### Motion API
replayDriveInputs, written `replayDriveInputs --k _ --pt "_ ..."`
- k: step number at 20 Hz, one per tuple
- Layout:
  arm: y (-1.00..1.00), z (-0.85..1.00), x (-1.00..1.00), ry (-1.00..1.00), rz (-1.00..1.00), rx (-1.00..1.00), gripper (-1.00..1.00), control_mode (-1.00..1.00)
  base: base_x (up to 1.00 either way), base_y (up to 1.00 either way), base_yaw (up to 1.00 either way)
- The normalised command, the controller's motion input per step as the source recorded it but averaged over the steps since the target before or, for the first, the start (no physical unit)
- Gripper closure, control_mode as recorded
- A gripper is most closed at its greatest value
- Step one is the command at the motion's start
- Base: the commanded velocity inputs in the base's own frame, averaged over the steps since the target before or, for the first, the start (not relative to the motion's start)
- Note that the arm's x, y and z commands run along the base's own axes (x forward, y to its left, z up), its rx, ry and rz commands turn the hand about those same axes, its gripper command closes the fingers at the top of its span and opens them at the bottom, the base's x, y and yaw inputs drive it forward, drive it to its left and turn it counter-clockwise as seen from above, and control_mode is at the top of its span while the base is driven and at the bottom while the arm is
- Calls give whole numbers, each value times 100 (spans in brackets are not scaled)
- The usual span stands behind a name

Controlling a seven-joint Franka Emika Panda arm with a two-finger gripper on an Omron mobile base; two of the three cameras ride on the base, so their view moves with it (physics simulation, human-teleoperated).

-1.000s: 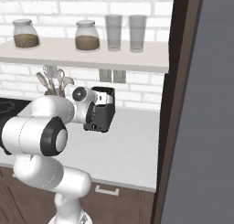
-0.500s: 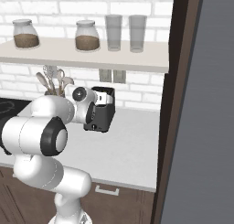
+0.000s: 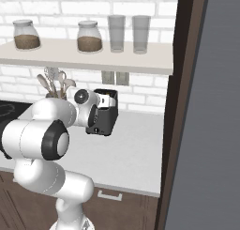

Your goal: Start the toaster. Once the lever pops up, take the bread to the plate on the dining counter.

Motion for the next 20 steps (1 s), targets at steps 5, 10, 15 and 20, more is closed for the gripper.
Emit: replayDriveInputs --k 5,10,15,20 --pt "0 0 0 0 0 0 -100 -100 0 0 0" --pt "0 0 0 0 0 0 -100 -100 0 0 0" --pt "0 0 0 0 0 0 -100 -100 0 0 0" --pt "0 0 0 0 0 0 -100 -100 0 0 0"
